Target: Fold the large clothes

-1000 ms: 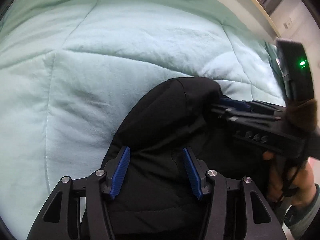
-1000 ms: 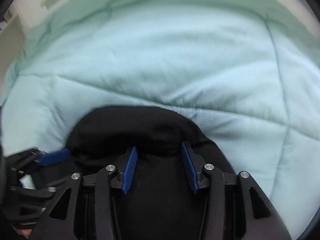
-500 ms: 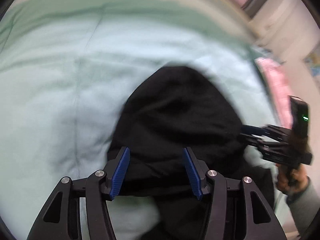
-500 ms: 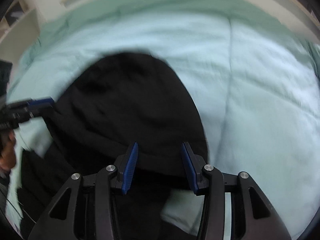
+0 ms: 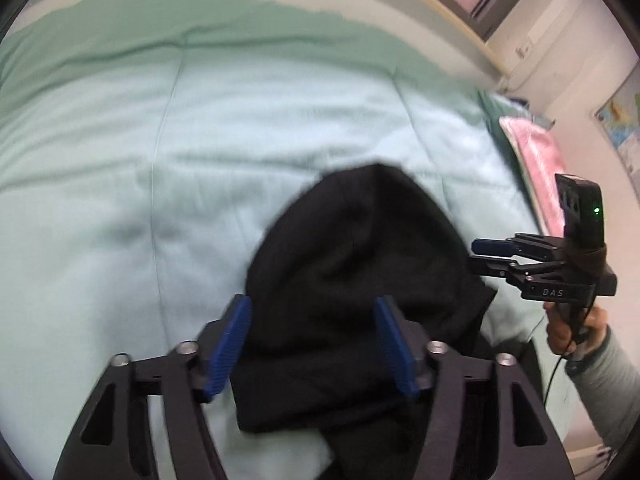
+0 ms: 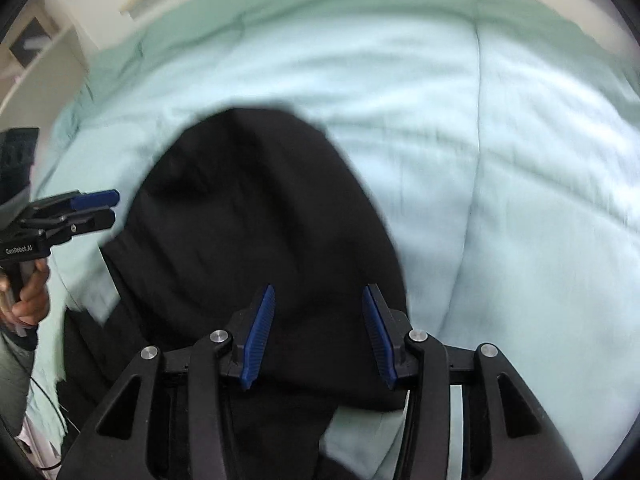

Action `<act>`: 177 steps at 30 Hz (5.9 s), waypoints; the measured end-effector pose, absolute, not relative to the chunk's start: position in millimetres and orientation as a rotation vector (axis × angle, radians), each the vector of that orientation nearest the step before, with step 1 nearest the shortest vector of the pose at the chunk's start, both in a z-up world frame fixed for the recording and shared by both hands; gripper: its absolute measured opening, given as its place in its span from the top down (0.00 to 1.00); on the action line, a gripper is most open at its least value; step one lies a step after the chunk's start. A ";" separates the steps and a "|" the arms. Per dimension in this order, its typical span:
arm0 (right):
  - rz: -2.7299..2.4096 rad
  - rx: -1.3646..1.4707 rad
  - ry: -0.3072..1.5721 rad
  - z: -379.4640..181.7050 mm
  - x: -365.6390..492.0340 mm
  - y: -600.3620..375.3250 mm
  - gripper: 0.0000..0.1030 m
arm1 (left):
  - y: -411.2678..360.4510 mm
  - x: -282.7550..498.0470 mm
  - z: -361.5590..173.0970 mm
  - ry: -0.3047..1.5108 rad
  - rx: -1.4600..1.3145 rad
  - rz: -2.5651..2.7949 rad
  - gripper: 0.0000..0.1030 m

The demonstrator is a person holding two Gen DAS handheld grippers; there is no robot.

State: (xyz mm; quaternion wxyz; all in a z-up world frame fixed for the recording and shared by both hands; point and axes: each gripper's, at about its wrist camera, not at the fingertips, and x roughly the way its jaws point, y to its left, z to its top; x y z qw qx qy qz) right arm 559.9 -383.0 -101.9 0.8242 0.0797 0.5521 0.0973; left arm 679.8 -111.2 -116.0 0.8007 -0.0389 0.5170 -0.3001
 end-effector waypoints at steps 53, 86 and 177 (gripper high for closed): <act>0.212 0.041 1.207 -81.0 207.6 -226.7 0.77 | -86.1 270.0 -132.6 1.209 0.224 -0.600 0.68; 0.179 0.278 1.114 -60.8 260.7 -217.5 0.43 | -61.8 301.9 -63.9 1.133 -0.216 -0.635 0.45; -0.091 0.449 1.053 -127.5 -153.4 -276.4 0.60 | 126.4 -31.1 -176.0 1.027 -0.516 -0.617 0.45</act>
